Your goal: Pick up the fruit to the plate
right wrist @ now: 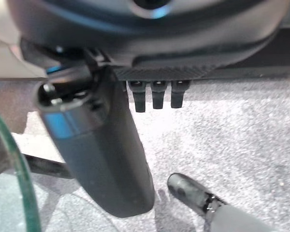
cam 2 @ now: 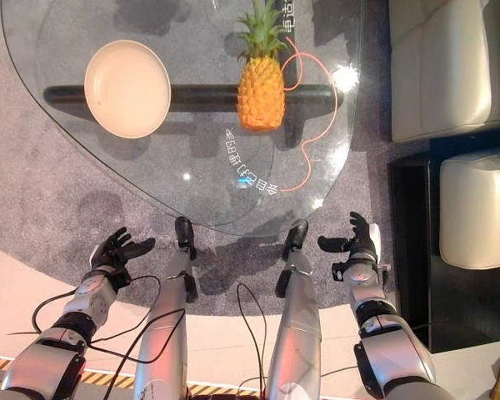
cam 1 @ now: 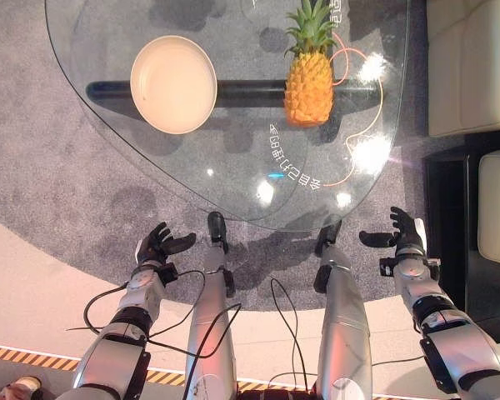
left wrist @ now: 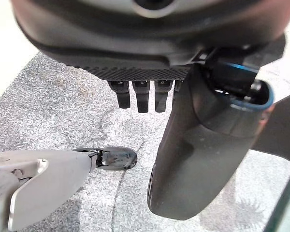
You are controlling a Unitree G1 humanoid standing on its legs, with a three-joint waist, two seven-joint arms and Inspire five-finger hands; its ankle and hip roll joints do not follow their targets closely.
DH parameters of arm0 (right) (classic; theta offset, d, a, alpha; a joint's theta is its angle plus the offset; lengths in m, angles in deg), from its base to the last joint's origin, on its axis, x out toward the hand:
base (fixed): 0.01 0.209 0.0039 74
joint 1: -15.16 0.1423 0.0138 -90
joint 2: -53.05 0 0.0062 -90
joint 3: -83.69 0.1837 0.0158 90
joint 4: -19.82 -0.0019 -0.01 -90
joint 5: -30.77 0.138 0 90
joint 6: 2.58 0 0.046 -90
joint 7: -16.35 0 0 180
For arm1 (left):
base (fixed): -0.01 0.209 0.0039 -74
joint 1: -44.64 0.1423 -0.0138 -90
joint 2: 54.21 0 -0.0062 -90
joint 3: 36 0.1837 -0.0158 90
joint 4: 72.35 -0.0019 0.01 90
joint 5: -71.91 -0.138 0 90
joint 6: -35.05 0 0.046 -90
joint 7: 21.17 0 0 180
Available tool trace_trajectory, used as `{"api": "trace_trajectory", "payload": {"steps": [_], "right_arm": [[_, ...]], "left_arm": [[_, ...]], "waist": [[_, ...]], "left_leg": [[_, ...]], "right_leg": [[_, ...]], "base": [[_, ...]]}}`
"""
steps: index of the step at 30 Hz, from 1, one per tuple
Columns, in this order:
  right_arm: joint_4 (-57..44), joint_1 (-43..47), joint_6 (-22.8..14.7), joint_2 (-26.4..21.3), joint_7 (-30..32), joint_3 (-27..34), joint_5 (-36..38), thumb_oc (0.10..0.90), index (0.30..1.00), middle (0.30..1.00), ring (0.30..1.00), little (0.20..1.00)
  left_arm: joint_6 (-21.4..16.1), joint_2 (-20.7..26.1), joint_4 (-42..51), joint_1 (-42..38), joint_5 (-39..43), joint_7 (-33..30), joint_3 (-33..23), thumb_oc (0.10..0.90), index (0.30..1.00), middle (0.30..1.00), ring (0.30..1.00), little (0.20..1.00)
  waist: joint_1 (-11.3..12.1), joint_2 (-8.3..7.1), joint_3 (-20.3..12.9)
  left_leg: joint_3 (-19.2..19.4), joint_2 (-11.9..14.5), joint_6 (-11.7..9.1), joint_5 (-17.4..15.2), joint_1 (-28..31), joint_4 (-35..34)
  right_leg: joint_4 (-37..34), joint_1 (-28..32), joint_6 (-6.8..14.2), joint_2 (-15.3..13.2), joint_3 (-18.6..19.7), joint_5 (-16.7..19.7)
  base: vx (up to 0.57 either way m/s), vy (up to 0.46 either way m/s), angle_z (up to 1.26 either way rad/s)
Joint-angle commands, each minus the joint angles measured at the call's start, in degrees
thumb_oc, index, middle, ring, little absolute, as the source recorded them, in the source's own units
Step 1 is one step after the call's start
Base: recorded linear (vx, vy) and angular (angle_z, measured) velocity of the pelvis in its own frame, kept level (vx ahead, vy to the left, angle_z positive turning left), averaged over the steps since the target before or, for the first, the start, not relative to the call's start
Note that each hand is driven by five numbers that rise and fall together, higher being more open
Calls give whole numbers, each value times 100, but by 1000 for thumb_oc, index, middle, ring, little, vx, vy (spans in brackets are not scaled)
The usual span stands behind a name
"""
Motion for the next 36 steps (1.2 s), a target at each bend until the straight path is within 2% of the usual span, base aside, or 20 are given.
{"api": "trace_trajectory", "payload": {"steps": [1,4,7,10,14,19,23,30,36], "right_arm": [[-269,-179,-124,-441,348,-13,351,800,900,900,900,900],[-302,-114,-134,-499,559,0,398,800,900,900,900,900],[-304,-52,-356,-655,1326,224,649,800,900,900,900,900],[-242,10,-515,-758,1508,532,885,800,900,900,900,900],[-332,147,-627,-867,1798,612,1075,800,900,900,900,900],[-962,397,-977,-1016,2459,679,1348,800,900,900,900,900],[-2019,495,-1117,-1013,3029,495,1038,800,900,900,900,900],[-3651,615,-1163,-963,3612,296,287,800,900,900,900,900],[-4979,504,-989,-758,3611,129,-426,800,900,900,900,900]], "left_arm": [[-93,383,-105,105,81,-104,-51,800,900,900,900,900],[-52,397,-98,84,125,-89,-12,800,900,900,900,900],[-92,410,-134,124,154,-22,44,800,900,900,900,900],[-170,385,-209,163,166,37,62,800,900,900,900,900],[-151,347,-202,170,149,45,119,800,900,900,900,900],[-226,250,-140,292,238,0,253,800,900,900,900,900],[-236,162,-28,390,282,-74,281,800,900,900,900,900],[-355,33,-33,498,288,-68,263,800,900,900,900,900],[-437,-121,1,624,215,-26,162,800,900,900,900,900]], "waist": [[98,-107,-103],[96,-94,-103],[103,-75,-103],[107,-67,-103],[126,-54,-103],[133,-31,-103],[103,-14,-103],[64,23,-103],[16,66,-103]], "left_leg": [[-416,20,-140,-598,-442,948],[-415,17,-140,-579,-465,934],[-426,16,-146,-582,-458,925],[-434,14,-148,-590,-438,897],[-432,10,-139,-588,-406,861],[-423,-7,-136,-571,-354,781],[-409,-36,-130,-535,-337,696],[-357,-84,-107,-489,-277,556],[-297,-99,-86,-446,-229,485]], "right_leg": [[126,-184,241,-139,126,15],[131,-209,235,-135,112,21],[121,-191,240,-146,92,29],[101,-171,253,-150,81,43],[67,-142,265,-178,52,75],[28,-103,264,-202,2,102],[-10,-108,265,-207,-19,123],[-101,-81,268,-223,-37,123],[-108,-75,258,-213,9,94]], "base": [[0,0,0],[4,-1,1],[16,-5,2],[0,0,0],[0,0,0],[2,7,0],[6,47,-2],[3,43,0],[10,47,0]]}}
